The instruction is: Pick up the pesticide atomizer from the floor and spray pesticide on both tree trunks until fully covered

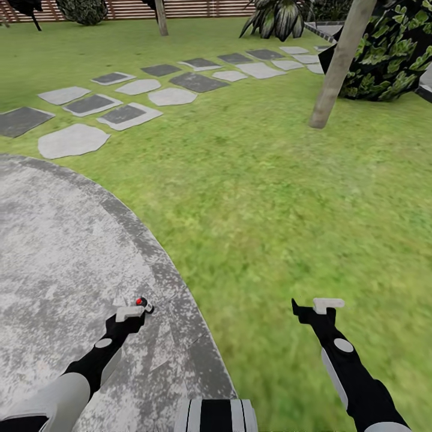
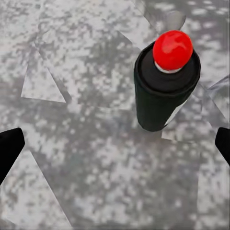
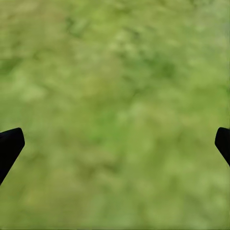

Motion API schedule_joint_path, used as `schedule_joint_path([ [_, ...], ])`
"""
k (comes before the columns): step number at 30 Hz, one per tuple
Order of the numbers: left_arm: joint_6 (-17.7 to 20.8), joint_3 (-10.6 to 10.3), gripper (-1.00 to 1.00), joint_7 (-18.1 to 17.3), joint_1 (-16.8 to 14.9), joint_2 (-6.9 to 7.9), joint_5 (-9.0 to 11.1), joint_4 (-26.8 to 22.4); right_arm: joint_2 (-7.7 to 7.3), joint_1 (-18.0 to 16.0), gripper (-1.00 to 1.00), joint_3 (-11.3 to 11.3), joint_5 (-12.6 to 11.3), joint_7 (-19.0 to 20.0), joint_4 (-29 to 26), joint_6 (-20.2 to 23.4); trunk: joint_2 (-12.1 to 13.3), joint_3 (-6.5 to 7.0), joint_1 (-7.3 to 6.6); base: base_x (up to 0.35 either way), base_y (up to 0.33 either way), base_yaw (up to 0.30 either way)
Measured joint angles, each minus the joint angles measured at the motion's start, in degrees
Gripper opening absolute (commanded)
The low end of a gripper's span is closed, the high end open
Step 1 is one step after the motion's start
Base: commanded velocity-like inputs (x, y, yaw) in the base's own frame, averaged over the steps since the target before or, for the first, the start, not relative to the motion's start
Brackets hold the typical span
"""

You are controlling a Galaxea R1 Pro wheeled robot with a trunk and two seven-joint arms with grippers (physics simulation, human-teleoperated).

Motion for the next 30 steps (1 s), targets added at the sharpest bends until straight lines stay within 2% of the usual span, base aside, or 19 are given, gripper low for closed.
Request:
schedule_joint_path([
  [3, 0.0, -0.1, 1.00, 0.0, 0.0, -0.08, 0.0, 0.1, -0.06, 0.0, 1.00, 0.0, 0.0, 0.0, 0.0, 0.0, 0.0, 0.00, 0.00, 0.000, 0.000, -0.183],
  [7, 0.0, -0.1, 1.00, 0.0, 0.0, -0.07, 0.0, 0.1, -0.04, 0.0, 1.00, 0.0, 0.0, 0.0, 0.0, 0.0, -0.1, -0.88, 0.11, 0.000, 0.000, -0.047],
  [12, -0.1, -0.1, 1.00, 0.0, 0.0, -0.06, -0.1, 0.1, -0.01, 0.0, 1.00, 0.0, 0.0, 0.0, 0.0, 0.0, -0.1, -0.89, 0.10, 0.000, 0.000, -0.006],
  [20, -0.1, -0.2, 1.00, 0.0, 0.0, -0.06, -0.1, 0.1, 0.00, 0.0, 1.00, 0.0, 0.0, 0.0, 0.0, 0.0, -0.2, -2.67, 0.31, 0.000, 0.000, -0.017],
  [30, -0.2, -0.2, 1.00, 0.0, 0.0, -0.06, -0.1, 0.1, 0.00, 0.0, 1.00, 0.0, 0.0, 0.0, 0.0, 0.0, -0.2, -2.93, 0.31, 0.000, 0.000, -0.078],
])
